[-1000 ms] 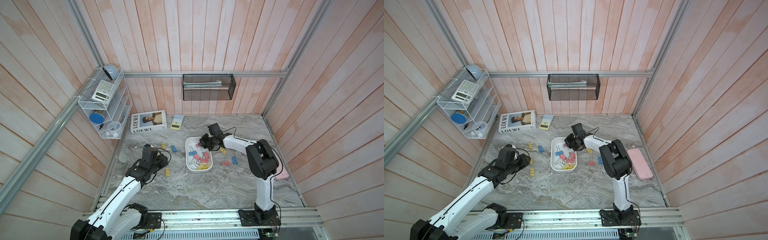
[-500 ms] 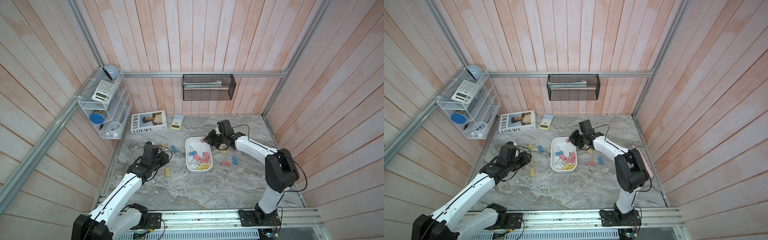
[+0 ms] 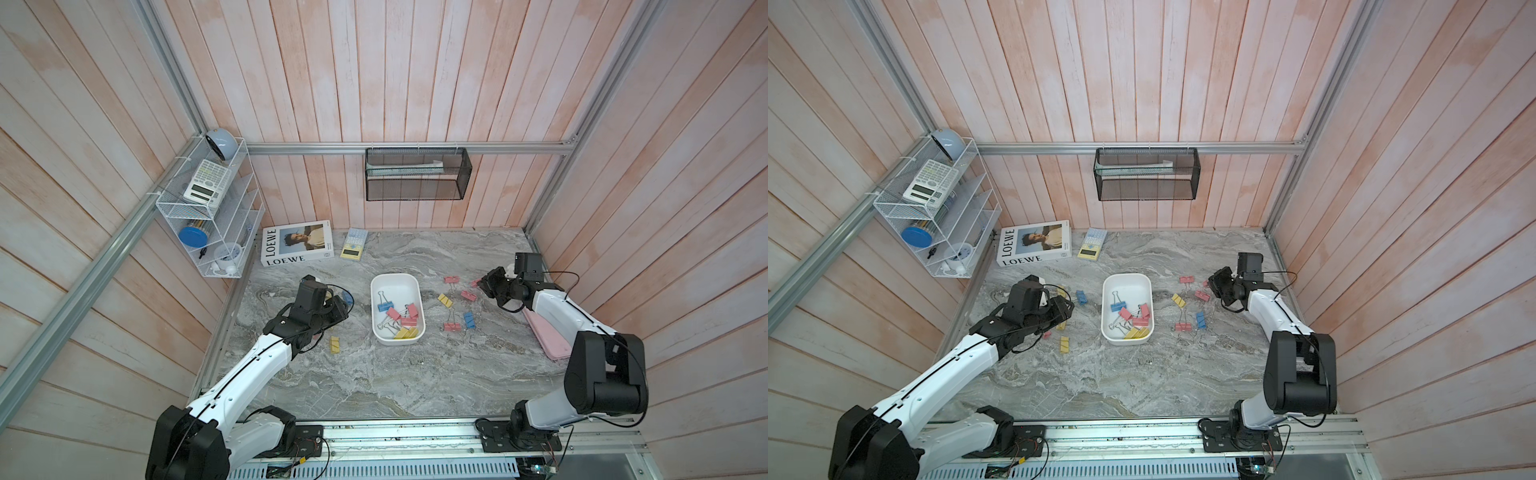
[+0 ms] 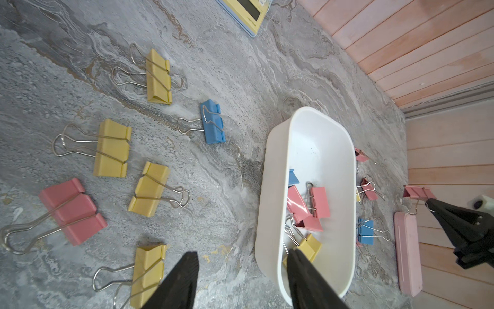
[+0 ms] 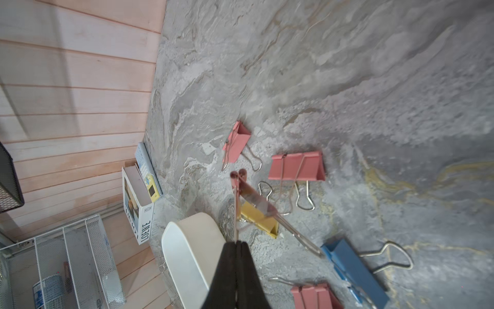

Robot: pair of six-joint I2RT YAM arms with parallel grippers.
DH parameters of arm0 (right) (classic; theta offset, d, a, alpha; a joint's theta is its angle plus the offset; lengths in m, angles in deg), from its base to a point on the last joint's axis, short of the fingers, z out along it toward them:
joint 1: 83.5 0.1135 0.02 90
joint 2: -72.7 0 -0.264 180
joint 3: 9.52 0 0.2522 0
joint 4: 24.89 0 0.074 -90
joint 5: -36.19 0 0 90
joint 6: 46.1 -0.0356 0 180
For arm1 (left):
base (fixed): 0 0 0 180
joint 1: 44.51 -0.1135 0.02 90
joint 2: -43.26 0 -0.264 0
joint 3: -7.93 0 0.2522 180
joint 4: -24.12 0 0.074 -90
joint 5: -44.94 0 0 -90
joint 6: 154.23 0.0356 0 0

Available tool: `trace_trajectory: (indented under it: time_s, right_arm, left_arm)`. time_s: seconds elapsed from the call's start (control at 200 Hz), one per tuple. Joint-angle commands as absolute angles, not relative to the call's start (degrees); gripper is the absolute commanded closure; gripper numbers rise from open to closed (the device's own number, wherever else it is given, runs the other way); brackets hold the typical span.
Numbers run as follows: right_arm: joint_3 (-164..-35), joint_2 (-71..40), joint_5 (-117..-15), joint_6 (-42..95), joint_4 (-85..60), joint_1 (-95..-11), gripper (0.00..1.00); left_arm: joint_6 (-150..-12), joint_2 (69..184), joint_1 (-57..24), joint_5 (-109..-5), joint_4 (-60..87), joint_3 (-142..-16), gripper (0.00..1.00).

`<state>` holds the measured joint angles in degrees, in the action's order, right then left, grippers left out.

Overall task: Take out the binder clips from the storage box
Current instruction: Place the binder clip at the center of the board.

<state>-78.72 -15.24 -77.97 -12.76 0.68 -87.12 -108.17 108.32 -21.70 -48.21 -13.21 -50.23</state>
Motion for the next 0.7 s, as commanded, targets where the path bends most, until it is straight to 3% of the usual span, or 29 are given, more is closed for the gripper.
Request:
trace_trajectory:
  time_s: [0.0,0.315,0.57,0.695]
  right_arm:
    - [-78.42,-19.24,-82.1,-10.05,-2.78,-89.72,1.0]
    - [-82.98,-31.95,-85.24,-9.72,-7.43,-92.11,0.99]
    - [-83.71,-29.77,-84.78,-6.72,-3.2,-92.64,0.62]
    - [-82.84,-25.51,-84.66,-5.41,-0.44,-92.59,0.56]
  left_arm:
    - [-107.48,109.14,-20.7,-48.04,-12.49,-52.75,0.41]
    - [-106.71,113.18,-16.97,-48.64,-13.58,-55.85,0.4]
    - [-105.55,117.59,-13.66,-48.57,-13.9,-58.98,0.39]
    - [-105.06,120.05,-12.32,-48.67,-13.48,-60.68,0.39]
